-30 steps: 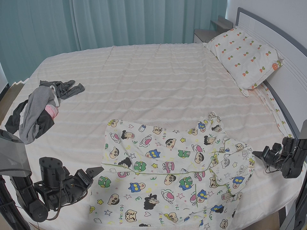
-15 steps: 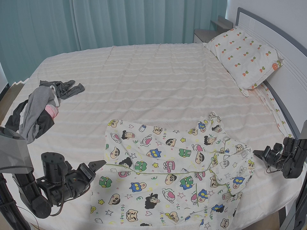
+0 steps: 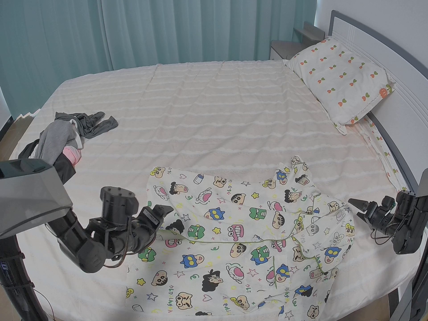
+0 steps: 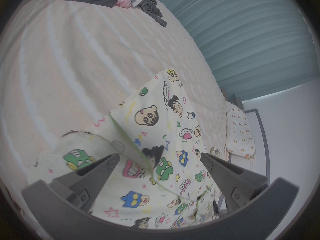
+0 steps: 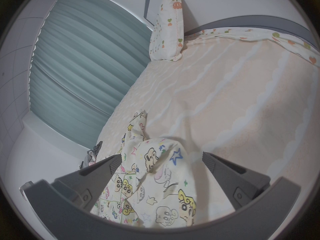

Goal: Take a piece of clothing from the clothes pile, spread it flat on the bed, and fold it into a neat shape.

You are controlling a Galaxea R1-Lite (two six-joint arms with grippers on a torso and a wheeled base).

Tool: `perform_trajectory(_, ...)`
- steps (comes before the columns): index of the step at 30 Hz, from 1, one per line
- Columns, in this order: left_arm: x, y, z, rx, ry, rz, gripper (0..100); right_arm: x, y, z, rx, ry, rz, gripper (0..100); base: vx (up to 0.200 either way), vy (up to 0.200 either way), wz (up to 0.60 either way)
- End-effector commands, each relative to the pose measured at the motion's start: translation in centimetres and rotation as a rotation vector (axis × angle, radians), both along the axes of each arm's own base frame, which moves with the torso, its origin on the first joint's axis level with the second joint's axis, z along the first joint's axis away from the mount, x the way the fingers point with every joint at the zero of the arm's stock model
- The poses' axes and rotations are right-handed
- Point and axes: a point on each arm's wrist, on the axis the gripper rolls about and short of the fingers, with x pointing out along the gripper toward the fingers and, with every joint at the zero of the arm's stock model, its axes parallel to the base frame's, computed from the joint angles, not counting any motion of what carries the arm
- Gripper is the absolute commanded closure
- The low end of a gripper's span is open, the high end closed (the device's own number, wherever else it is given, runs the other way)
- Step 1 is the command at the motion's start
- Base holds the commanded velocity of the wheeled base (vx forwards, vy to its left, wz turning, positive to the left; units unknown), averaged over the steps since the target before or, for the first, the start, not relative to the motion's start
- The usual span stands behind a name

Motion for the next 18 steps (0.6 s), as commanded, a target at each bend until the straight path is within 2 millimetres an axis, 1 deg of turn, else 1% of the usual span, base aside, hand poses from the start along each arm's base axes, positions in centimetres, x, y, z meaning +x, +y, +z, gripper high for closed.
perform_trajectory(1,1.24,-1.81,-1.14,0.005,0.013,0.011,0,-0.27,0.45,0.13,0.001,-0.004,0.012,0,0.000,0.000,0.00)
perform_trajectory(18,0.68,-1.35,-1.79,-0.010,0.055,0.044,0,-0.23,0.44,-0.09,0.003,0.002,0.010,0,0.000,0.000,0.00)
